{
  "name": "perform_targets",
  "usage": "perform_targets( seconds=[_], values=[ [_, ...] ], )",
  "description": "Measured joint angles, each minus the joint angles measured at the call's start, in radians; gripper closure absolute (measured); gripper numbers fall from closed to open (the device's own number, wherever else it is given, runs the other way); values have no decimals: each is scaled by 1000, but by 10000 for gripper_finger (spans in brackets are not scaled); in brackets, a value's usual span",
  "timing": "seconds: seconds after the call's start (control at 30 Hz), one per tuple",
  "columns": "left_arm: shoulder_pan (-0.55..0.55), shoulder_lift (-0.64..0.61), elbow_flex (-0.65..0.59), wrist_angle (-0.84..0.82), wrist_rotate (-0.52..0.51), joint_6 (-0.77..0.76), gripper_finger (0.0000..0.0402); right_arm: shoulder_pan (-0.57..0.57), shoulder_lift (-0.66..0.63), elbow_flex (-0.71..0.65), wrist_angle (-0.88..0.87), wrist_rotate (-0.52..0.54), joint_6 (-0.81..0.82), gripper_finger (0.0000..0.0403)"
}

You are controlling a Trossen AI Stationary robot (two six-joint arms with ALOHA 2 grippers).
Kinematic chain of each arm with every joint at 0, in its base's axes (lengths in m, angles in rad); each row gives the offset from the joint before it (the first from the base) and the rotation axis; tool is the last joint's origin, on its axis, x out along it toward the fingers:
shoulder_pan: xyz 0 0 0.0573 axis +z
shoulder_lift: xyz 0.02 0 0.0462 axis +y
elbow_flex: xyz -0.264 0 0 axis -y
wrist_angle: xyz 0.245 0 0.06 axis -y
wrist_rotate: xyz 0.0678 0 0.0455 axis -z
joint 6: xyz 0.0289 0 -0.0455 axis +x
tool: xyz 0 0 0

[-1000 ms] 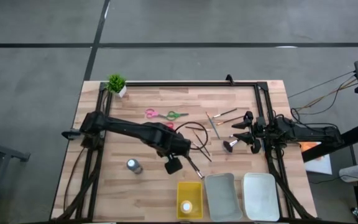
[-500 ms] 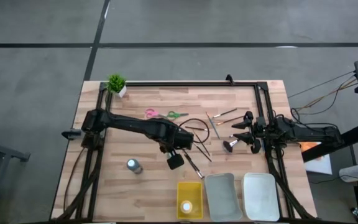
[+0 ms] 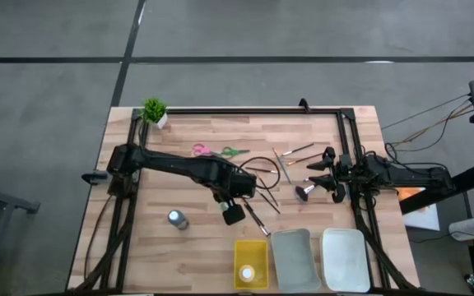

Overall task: Pick & Place Paint Supplies
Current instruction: Put the green paint bottle into the yellow bin

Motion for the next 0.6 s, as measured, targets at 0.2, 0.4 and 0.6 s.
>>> perform_targets(
  seconds=[0.2,0.4,0.6],
  values=[
    [0,-1,-7,5,-5,0,33,0,0,0,0,0,0,196],
    [2,-2,-76,46,-6,-1,33,0,0,0,0,0,0,196],
    [6,-21,-153,108,7,-3,33,0,0,0,0,0,0,196]
  ],
)
